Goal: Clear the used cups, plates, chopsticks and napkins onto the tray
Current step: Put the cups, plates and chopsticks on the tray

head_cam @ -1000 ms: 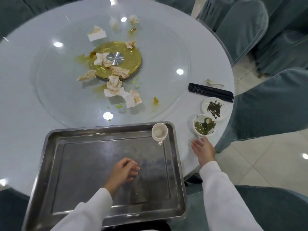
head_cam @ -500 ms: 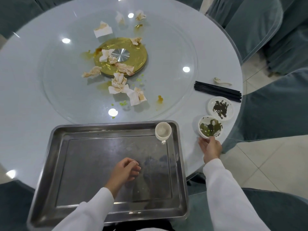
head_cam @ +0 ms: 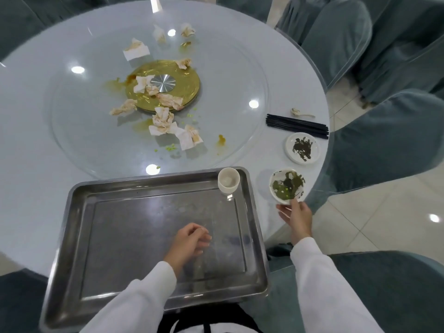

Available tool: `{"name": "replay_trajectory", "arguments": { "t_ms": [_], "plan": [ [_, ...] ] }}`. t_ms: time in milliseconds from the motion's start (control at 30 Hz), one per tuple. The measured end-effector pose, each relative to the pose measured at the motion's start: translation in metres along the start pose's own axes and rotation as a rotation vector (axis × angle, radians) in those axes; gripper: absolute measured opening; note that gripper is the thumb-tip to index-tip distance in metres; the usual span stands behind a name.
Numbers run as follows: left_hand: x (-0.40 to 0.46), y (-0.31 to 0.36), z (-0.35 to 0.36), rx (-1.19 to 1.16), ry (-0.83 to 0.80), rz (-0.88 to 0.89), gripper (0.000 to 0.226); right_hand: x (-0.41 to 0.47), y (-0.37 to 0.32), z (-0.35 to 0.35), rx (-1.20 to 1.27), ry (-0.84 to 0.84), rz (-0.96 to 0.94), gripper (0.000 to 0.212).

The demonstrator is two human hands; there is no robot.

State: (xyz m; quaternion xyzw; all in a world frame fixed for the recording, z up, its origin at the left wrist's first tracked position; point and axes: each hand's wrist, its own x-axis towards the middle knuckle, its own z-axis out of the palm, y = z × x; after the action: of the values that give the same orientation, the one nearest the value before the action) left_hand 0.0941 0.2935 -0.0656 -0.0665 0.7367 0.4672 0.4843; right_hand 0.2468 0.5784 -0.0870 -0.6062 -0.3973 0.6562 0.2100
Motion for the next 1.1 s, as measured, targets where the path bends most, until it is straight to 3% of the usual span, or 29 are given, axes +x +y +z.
{"name": "replay_trajectory", "arguments": {
  "t_ms": [300,500,700,833,1100],
  "plan": [
    [-0.025,0.002,0.008,-0.014,-0.073,0.028,0.016,-0.08,0.033,0.003,0.062,-0.162,0.045,0.02],
    [-0.044,-0.009,-0.005,-0.064,-0.084,0.014,0.012,-0.11,0.049,0.027,0.059,-0.204,0.029,0.007],
    [-0.049,-0.012,-0.016,-0.072,-0.065,0.009,0.011,-0.117,0.068,0.05,0.053,-0.255,0.092,0.01],
    [-0.045,-0.011,-0.024,-0.061,-0.045,0.011,0.012,-0.115,0.079,0.064,0.055,-0.243,0.193,0.026],
    [-0.037,-0.009,-0.034,-0.08,0.002,-0.01,0.013,-0.108,0.087,0.075,0.049,-0.213,0.278,0.029]
  ]
}}
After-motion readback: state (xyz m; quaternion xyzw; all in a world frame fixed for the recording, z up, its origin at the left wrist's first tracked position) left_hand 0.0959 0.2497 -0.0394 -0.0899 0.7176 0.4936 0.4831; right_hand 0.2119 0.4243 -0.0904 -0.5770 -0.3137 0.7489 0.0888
